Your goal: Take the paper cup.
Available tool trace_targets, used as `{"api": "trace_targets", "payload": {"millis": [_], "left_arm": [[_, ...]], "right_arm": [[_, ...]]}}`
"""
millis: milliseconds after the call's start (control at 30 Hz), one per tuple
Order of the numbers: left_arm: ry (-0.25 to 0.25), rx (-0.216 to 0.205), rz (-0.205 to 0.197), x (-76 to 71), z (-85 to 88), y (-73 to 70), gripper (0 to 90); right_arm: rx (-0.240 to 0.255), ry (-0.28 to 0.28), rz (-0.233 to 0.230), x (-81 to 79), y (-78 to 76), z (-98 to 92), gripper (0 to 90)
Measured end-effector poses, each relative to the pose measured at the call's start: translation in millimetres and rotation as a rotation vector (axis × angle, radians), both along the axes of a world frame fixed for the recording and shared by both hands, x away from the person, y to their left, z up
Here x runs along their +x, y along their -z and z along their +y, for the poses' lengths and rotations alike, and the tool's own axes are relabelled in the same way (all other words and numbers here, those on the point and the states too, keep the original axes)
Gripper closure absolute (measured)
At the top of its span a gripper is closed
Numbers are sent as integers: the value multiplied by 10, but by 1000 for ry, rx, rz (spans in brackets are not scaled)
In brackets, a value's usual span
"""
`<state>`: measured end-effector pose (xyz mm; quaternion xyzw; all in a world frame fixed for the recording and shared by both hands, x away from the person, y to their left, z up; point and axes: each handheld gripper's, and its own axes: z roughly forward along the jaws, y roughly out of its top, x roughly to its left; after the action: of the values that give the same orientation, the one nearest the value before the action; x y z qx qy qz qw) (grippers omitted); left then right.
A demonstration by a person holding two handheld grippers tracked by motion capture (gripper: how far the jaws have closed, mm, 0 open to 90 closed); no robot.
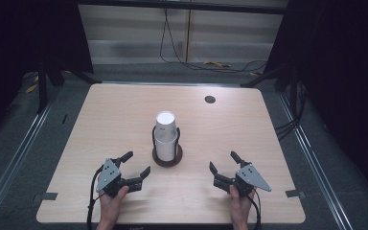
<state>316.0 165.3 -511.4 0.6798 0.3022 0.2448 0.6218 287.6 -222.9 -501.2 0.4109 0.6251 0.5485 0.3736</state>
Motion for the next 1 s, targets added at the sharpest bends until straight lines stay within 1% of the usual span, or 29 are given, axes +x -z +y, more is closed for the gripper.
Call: {"api": "trace_targets", "payload": {"millis": [100,200,300,333,400,467,533,600,700,733,767,867,933,1000], "left_arm": [[2,0,0,0,1,0,159],[0,-1,1,2,2,0,159],[-8,-2,8,14,15,-2,159],[-10,-6,11,13,18,-1,159],[-12,-1,8,11,12,-2,159],[-7,-4,7,9,6,-2,159],[-13,2,8,9,6,-3,159],[-8,-2,6,8,4,-2,159],[-6,1,-1,1,-2,-2,159],[-1,8,-2,2,1,-3,159],[-1,7,-2,2,1,-3,159],[2,-1,0,-3,-3,-1,159],[2,4,1,-5,-4,-3,160],[-1,3,4,-9,-5,-3,161]], "right_arm": [[-4,6,3,3,-1,9,127],[-16,14,26,22,-6,25,127],[-18,16,27,25,-7,25,128],[-13,16,29,24,-7,18,128],[10,21,26,21,-5,-5,129],[25,9,26,18,-5,-18,128],[19,1,32,24,-6,-9,128],[7,-9,42,27,-10,6,128],[11,-29,49,40,-10,17,129],[9,-26,52,41,-11,20,129],[9,-30,58,45,-12,26,128],[30,-61,68,49,-15,35,125],[52,-75,63,40,-25,44,125],[47,-83,73,46,-41,68,126]]}}
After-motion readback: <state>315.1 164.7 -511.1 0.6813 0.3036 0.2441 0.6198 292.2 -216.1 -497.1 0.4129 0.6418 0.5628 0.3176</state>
